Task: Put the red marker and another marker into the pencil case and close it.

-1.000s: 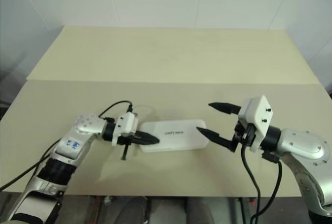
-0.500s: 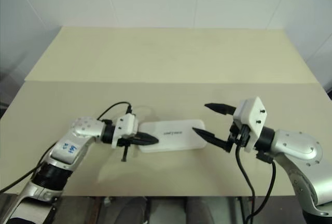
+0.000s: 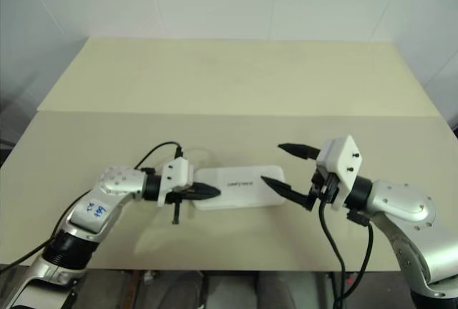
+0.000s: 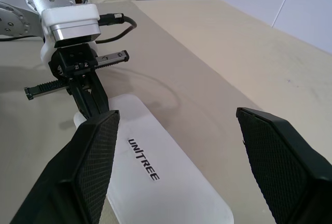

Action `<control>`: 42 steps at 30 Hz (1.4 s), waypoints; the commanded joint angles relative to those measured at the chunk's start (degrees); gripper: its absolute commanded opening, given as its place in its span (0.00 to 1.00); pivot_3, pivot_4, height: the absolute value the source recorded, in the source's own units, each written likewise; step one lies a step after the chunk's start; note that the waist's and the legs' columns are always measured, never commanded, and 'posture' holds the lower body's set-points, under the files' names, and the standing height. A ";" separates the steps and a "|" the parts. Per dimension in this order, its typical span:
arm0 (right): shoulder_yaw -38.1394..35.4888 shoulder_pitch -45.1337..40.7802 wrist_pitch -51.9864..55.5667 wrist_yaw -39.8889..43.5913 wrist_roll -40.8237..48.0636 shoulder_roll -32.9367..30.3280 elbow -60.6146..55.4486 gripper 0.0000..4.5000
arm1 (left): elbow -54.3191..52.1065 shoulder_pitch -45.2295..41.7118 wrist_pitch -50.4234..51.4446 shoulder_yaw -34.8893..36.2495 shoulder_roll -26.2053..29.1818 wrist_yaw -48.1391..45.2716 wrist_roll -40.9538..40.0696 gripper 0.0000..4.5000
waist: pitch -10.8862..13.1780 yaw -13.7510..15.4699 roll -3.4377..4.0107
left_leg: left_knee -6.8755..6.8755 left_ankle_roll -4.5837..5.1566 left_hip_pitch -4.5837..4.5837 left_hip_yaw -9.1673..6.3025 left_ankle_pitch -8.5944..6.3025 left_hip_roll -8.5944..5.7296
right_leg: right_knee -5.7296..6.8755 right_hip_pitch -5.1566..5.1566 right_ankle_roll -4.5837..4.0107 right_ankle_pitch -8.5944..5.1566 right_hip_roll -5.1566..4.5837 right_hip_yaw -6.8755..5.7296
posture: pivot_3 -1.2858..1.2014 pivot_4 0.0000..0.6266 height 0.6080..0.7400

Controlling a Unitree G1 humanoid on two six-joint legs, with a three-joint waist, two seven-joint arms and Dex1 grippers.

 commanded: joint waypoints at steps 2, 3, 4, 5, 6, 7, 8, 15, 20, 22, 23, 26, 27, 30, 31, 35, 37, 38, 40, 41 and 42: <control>-0.37 -0.52 -0.01 -0.49 0.99 -0.10 -2.04 0.85 | 3.02 2.27 4.35 -1.89 -0.02 5.62 5.14 0.01 | -0.04 0.04 -0.02 | 0.01 0.00 0.01 -0.01 0.00 0.01 | 0.01 0.01 0.00 0.00 0.01 -0.01 | 0.52 0.24 1.00; -0.36 -0.61 0.12 -0.49 1.09 -0.15 -2.05 0.85 | 3.01 2.15 4.55 -1.93 -0.24 5.98 4.86 0.01 | -0.06 -0.01 -0.03 | 0.03 0.00 0.02 0.00 0.00 0.01 | 0.02 0.02 0.00 0.00 0.01 -0.01 | 0.52 0.24 1.00; -0.35 -0.67 0.21 -0.49 1.15 -0.18 -2.05 0.85 | 2.94 2.06 4.64 -2.03 -0.34 6.14 4.59 0.01 | -0.07 -0.03 -0.05 | 0.06 0.00 0.04 0.00 0.00 0.00 | 0.01 0.04 0.00 0.01 0.01 0.00 | 0.52 0.24 1.00; -0.31 -0.89 0.30 -0.43 1.18 -0.23 -1.92 0.85 | 2.78 1.95 4.59 -2.14 -0.50 6.10 4.16 0.01 | -0.07 -0.06 -0.05 | 0.08 0.00 0.05 0.00 0.00 0.00 | 0.00 0.05 -0.01 0.02 0.02 0.01 | 0.52 0.24 1.00; -0.28 -1.14 0.38 -0.38 1.20 -0.25 -1.75 0.85 | 2.55 1.86 4.62 -2.17 -0.67 6.05 3.68 0.01 | -0.07 -0.09 -0.05 | 0.10 0.00 0.06 0.00 0.00 0.00 | -0.02 0.06 -0.03 0.04 0.02 0.01 | 0.52 0.24 1.00; -0.23 -1.36 0.46 -0.26 1.20 -0.29 -1.61 0.85 | 1.98 1.93 4.66 -1.87 -0.90 5.62 2.61 0.01 | -0.07 -0.12 -0.05 | 0.10 -0.01 0.05 0.01 0.00 0.00 | -0.06 0.06 -0.06 0.06 0.02 0.01 | 0.52 0.24 1.00; -0.16 -1.56 0.50 -0.15 1.16 -0.28 -1.44 0.85 | 1.58 1.95 4.76 -1.50 -1.10 5.34 1.77 0.01 | -0.07 -0.15 -0.05 | 0.10 -0.02 0.04 0.01 -0.01 0.00 | -0.11 0.06 -0.07 0.07 0.02 0.01 | 0.52 0.24 1.00; 0.21 -2.23 -0.13 1.51 1.05 -0.05 0.68 0.85 | -2.43 3.01 3.16 6.06 -0.44 0.82 -6.96 0.01 | -0.07 -0.09 -0.05 | -0.15 0.01 -0.21 0.04 -0.09 0.04 | -0.33 -0.16 -0.02 0.03 0.01 0.00 | 0.52 0.24 1.00; 0.16 -2.28 -2.04 4.96 0.02 -0.51 4.53 0.85 | -3.89 4.34 0.96 14.45 1.86 -1.87 -12.79 0.07 | -0.04 0.10 -0.03 | -0.20 0.07 -0.40 -0.02 -0.25 0.04 | 0.46 -0.76 0.41 -0.01 0.01 -0.08 | 0.52 0.24 1.00; -0.20 -2.20 -3.23 6.59 -0.60 -0.88 6.55 0.85 | -4.45 4.62 0.03 17.88 3.08 -3.13 -14.68 0.15 | -0.04 0.08 -0.04 | -0.15 0.07 -0.77 -0.09 -0.25 0.04 | 0.62 -1.15 0.70 0.13 0.07 -0.15 | 0.52 0.24 1.00; -0.58 -2.08 -3.81 7.28 -0.83 -1.02 7.51 0.85 | -4.69 4.52 -0.20 18.85 3.30 -3.11 -15.15 0.21 | -0.03 0.01 -0.03 | -0.07 0.07 -0.85 -0.14 -0.25 0.04 | 0.62 -1.18 0.70 0.13 0.07 -0.22 | 0.52 0.24 1.00; -2.03 -1.17 -5.11 8.83 -1.53 -1.71 9.57 0.85 | -5.52 4.15 0.25 19.93 3.30 -2.76 -16.48 0.44 | -0.03 0.03 -0.03 | -0.02 0.07 -0.88 -0.11 -0.25 -0.01 | 0.58 -1.16 0.71 0.13 0.01 -0.18 | 0.52 0.24 1.00; -2.77 -0.58 -5.40 9.25 -1.73 -2.15 9.99 0.85 | -5.69 3.91 0.16 19.98 3.20 -2.78 -16.61 0.52 | -0.03 0.05 -0.03 | 0.02 0.07 -0.89 -0.11 -0.26 -0.01 | 0.56 -1.14 0.71 0.13 0.01 -0.18 | 0.52 0.24 1.00; -5.26 1.39 -5.89 9.67 -1.74 -3.16 10.26 0.85 | -4.94 2.49 -1.20 19.27 2.09 -2.10 -16.12 0.76 | -0.03 0.23 -0.03 | 0.08 0.07 -0.92 -0.12 -0.26 -0.03 | 0.54 -1.11 0.69 0.13 0.00 -0.18 | 0.52 0.24 1.00; -6.42 2.51 -6.04 9.65 -1.86 -3.37 9.93 0.85 | -4.21 1.65 -1.47 18.76 1.36 -1.93 -16.10 0.83 | -0.03 0.40 -0.03 | 0.11 0.07 -0.92 -0.12 -0.26 -0.04 | 0.54 -1.11 0.69 0.13 0.00 -0.17 | 0.52 0.24 1.00; -9.99 5.92 -6.35 9.27 -1.83 -3.77 8.67 0.85 | -1.68 -1.14 -2.31 16.25 -1.04 -2.10 -15.02 1.00 | -0.03 0.62 -0.03 | 0.16 0.07 -0.90 -0.12 -0.25 -0.09 | 0.55 -1.05 0.70 0.14 0.00 -0.15 | 0.52 0.24 1.00; -11.55 6.86 -6.57 9.22 -1.65 -3.87 8.72 0.85 | -0.58 -2.73 -2.65 14.85 -2.12 -1.55 -14.04 1.00 | -0.03 0.49 -0.03 | 0.17 0.07 -0.89 -0.11 -0.25 -0.09 | 0.56 -1.05 0.70 0.14 0.00 -0.13 | 0.52 0.24 1.00; -12.27 7.30 -6.76 9.42 -1.63 -3.99 8.90 0.85 | -0.13 -3.48 -2.93 14.12 -2.53 -1.32 -13.43 1.00 | -0.03 0.37 -0.03 | 0.19 0.08 -0.89 -0.11 -0.25 -0.09 | 0.57 -1.05 0.71 0.15 0.01 -0.13 | 0.52 0.24 1.00; -12.98 8.46 -6.93 9.27 -1.91 -3.82 8.31 0.85 | 1.25 -4.66 -3.68 13.36 -2.93 -1.06 -12.29 1.00 | -0.03 0.13 -0.03 | 0.21 0.09 -0.89 -0.11 -0.24 -0.10 | 0.61 -1.05 0.85 0.22 0.03 -0.13 | 0.52 0.24 1.00; -13.14 8.99 -7.08 9.13 -2.15 -3.64 8.12 0.85 | 1.72 -4.94 -4.07 13.24 -3.17 -1.14 -12.18 1.00 | -0.03 0.05 -0.03 | 0.20 0.10 -0.88 -0.11 -0.24 -0.09 | 0.62 -1.05 0.93 0.26 0.04 -0.13 | 0.52 0.24 1.00; -13.55 9.47 -7.34 9.22 -2.22 -3.49 8.29 0.85 | 1.96 -5.22 -4.26 12.95 -3.53 -0.91 -11.94 1.00 | -0.03 -0.03 -0.03 | 0.20 0.10 -0.87 -0.11 -0.24 -0.09 | 0.63 -1.05 0.93 0.26 0.05 -0.13 | 0.52 0.24 1.00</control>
